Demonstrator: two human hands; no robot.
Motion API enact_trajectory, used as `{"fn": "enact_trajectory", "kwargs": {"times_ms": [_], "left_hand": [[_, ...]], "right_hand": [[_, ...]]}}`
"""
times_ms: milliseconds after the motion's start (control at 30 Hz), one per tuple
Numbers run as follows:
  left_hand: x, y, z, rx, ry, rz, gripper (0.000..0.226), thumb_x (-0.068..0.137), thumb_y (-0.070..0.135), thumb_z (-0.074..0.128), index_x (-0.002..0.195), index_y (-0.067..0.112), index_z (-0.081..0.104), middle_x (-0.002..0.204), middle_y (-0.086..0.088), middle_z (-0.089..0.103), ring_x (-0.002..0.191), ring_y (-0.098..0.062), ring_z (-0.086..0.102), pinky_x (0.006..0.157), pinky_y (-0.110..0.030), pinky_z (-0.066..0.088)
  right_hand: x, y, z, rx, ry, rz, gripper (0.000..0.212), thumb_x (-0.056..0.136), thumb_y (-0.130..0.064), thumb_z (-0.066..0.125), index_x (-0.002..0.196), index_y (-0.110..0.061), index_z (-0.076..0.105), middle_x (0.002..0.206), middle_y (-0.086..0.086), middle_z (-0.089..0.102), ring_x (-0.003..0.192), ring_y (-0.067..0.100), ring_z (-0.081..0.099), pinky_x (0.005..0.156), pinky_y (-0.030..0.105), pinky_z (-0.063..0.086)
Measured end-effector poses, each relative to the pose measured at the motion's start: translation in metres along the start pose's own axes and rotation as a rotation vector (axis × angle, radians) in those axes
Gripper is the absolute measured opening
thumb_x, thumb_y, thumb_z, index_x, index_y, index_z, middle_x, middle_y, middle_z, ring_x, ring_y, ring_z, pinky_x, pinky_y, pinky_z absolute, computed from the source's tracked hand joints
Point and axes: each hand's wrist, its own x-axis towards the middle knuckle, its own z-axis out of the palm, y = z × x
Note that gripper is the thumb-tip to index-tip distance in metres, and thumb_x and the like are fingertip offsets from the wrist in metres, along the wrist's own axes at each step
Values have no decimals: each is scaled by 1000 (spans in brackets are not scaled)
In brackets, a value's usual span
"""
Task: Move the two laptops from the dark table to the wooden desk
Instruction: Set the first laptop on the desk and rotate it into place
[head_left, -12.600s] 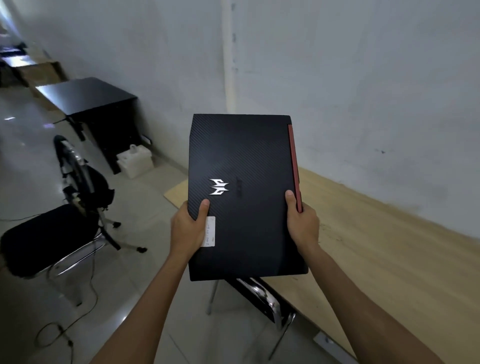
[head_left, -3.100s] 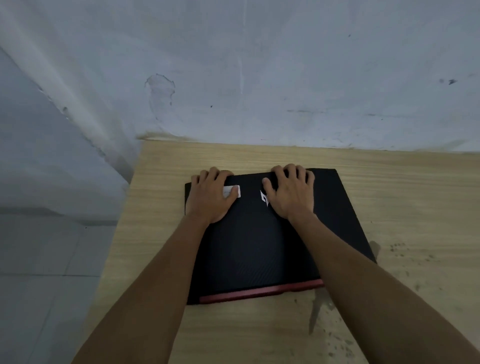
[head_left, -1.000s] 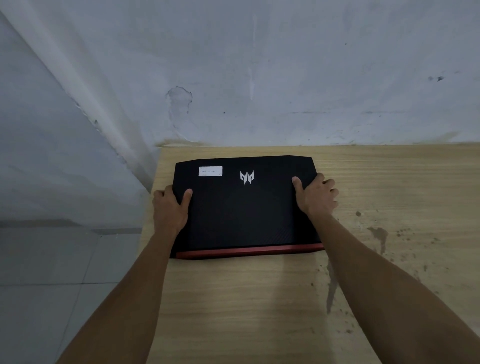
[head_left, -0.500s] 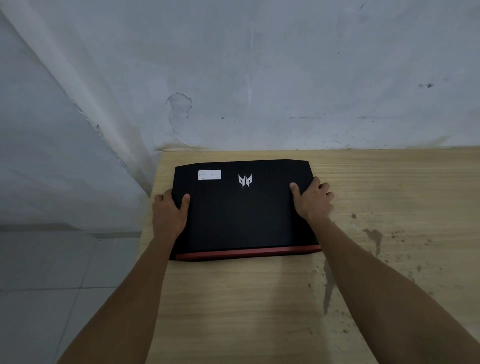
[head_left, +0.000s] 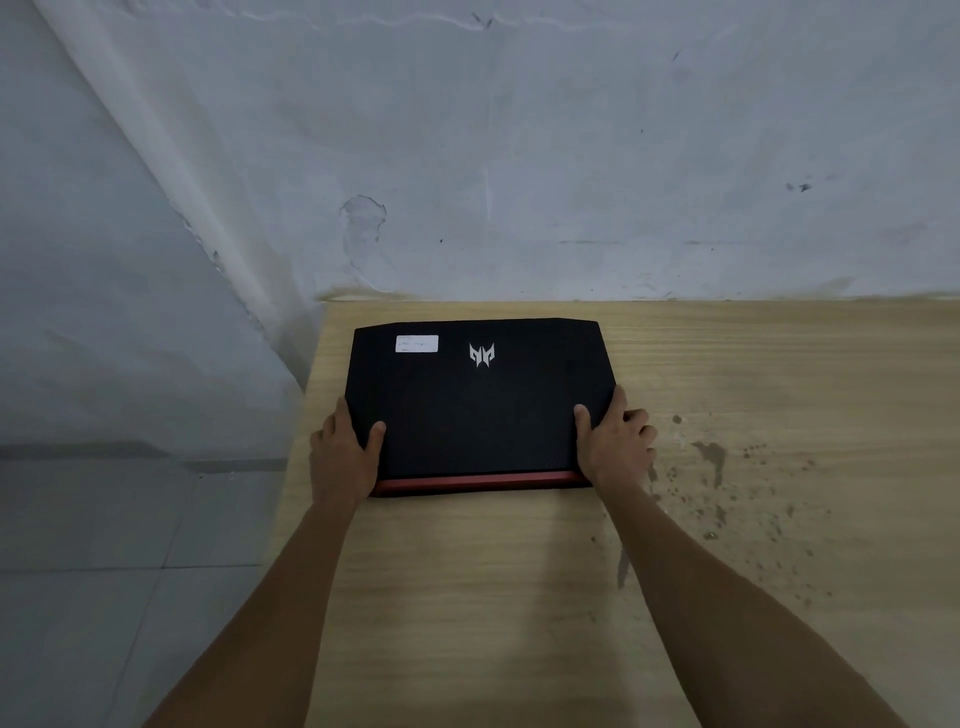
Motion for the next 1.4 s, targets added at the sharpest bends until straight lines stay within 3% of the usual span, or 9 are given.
{"fn": "enact_trajectory", "kwargs": {"times_ms": [500, 700, 967, 1400], "left_hand": [[-4, -6, -10, -83, -101, 15, 63, 99, 36, 50, 151, 11, 26, 143, -18, 44, 130, -37, 41, 106, -55, 40], [-18, 13, -31, 125, -44, 99, 66, 98, 33, 51, 152, 6, 24, 157, -20, 22, 141, -39, 30, 112, -53, 32], [-42, 101, -87, 218, -7, 390, 51, 98, 30, 52, 143, 8, 45, 143, -15, 47, 135, -31, 38, 112, -45, 33], [-94, 251, -141, 162, 48, 593, 52, 98, 37, 47, 145, 16, 42, 150, -10, 40, 141, -29, 29, 112, -46, 29]], "right_hand": [[1, 5, -4, 55, -31, -34, 74, 102, -61, 34, 160, -18, 19, 147, 22, 36, 129, 43, 40, 104, 55, 37], [-7, 10, -35, -22, -32, -145, 67, 103, -59, 34, 159, -26, 21, 149, 17, 37, 130, 41, 43, 104, 53, 39], [-15, 3, -143, -146, 18, -321, 66, 103, -60, 28, 160, -27, 21, 156, 16, 35, 142, 38, 34, 111, 52, 33], [-51, 28, -291, -135, 177, -321, 66, 104, -60, 27, 160, -27, 21, 156, 15, 36, 142, 37, 31, 112, 50, 30]]}}
